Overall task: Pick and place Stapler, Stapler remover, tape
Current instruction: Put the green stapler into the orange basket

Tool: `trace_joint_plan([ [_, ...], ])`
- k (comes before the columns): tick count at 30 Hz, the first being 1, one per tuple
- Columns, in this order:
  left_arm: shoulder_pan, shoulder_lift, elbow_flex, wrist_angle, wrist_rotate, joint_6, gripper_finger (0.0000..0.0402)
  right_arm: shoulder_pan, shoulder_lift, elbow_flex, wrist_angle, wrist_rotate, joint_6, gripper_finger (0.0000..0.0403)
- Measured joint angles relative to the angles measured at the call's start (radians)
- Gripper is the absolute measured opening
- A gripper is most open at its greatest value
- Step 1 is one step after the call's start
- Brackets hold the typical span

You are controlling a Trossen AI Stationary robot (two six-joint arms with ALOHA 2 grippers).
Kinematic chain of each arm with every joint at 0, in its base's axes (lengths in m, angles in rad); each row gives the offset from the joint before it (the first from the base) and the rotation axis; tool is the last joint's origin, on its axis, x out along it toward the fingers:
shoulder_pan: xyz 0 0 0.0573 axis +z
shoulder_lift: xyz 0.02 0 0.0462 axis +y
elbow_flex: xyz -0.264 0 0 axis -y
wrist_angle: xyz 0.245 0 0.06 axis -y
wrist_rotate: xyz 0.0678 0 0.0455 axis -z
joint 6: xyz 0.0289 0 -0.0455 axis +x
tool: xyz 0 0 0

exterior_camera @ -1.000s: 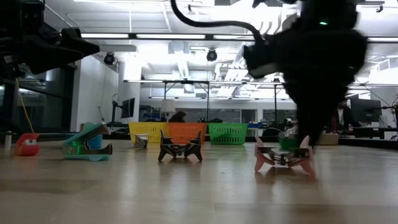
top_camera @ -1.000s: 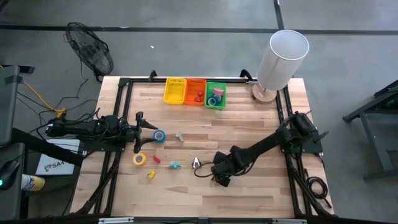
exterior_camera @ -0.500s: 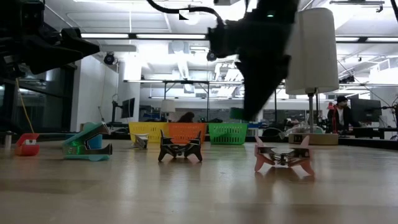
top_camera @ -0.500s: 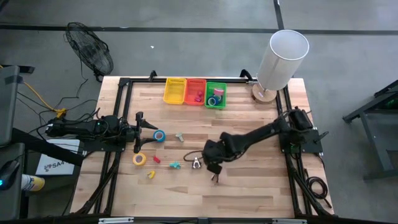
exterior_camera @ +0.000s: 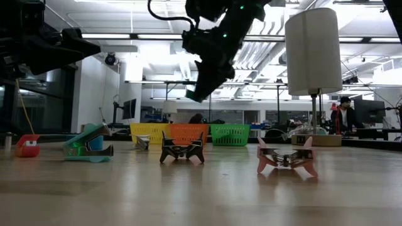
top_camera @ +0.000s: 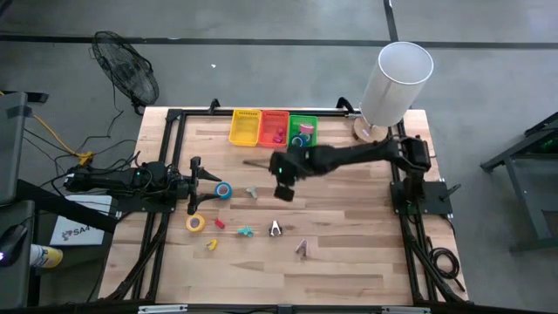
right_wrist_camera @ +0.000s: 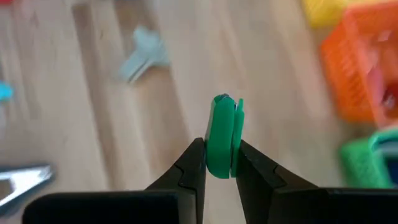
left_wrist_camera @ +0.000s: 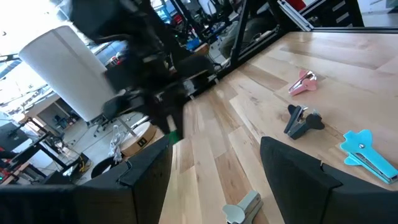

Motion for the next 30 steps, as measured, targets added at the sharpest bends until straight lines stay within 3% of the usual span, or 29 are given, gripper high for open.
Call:
trace_joint_plan([
  [8,0.000,0.000,0.000,0.000,0.000,0.000,0.0239,-0.130,0.000,0.000,0.141,-0.031,-0.249,0.0057],
  [14,0.000,0.000,0.000,0.000,0.000,0.000,0.0239,-0.231,0.000,-0.001,0.163,-0.050,-0.324,0.0057],
  [23,0.000,0.000,0.000,0.000,0.000,0.000,0.0239,-0.398,0.007,-0.001,0.217,-0.215,-0.116,0.0057],
  [30,0.000,0.000,0.000,0.000,0.000,0.000,0.0239,-0.434,0.062,-0.001,0.335,-0.330,0.000,0.0057],
])
